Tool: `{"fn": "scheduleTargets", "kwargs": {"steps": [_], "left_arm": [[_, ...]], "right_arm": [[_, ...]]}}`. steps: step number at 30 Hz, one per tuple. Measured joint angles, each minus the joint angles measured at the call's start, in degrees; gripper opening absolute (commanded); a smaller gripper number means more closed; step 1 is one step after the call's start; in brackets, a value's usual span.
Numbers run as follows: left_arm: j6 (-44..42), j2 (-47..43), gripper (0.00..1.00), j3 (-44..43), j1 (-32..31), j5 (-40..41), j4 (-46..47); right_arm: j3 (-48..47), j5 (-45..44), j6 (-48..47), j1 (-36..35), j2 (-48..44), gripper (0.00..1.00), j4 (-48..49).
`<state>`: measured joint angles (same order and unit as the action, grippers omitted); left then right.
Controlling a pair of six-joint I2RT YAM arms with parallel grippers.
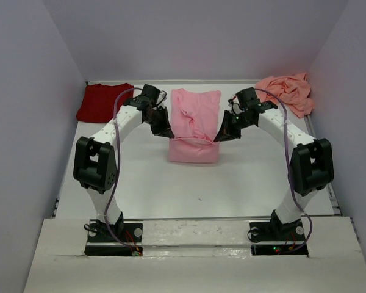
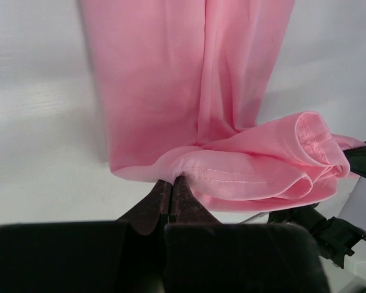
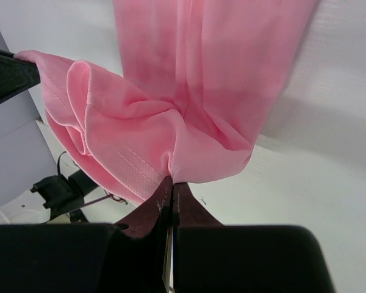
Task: Fold and stack the t-shirts
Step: Fold the tshirt
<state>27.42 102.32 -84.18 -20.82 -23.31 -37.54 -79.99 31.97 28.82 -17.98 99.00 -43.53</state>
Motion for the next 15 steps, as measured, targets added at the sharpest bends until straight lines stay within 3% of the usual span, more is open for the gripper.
{"fn": "scheduleTargets", "kwargs": {"steps": [15], "left_arm": [[-0.83,7.15,0.0,-9.09,1.09,0.02,-1.33]], "right_arm": [[-9.31,0.9,-3.5,3.04,8.52,0.0,-1.97]]}}
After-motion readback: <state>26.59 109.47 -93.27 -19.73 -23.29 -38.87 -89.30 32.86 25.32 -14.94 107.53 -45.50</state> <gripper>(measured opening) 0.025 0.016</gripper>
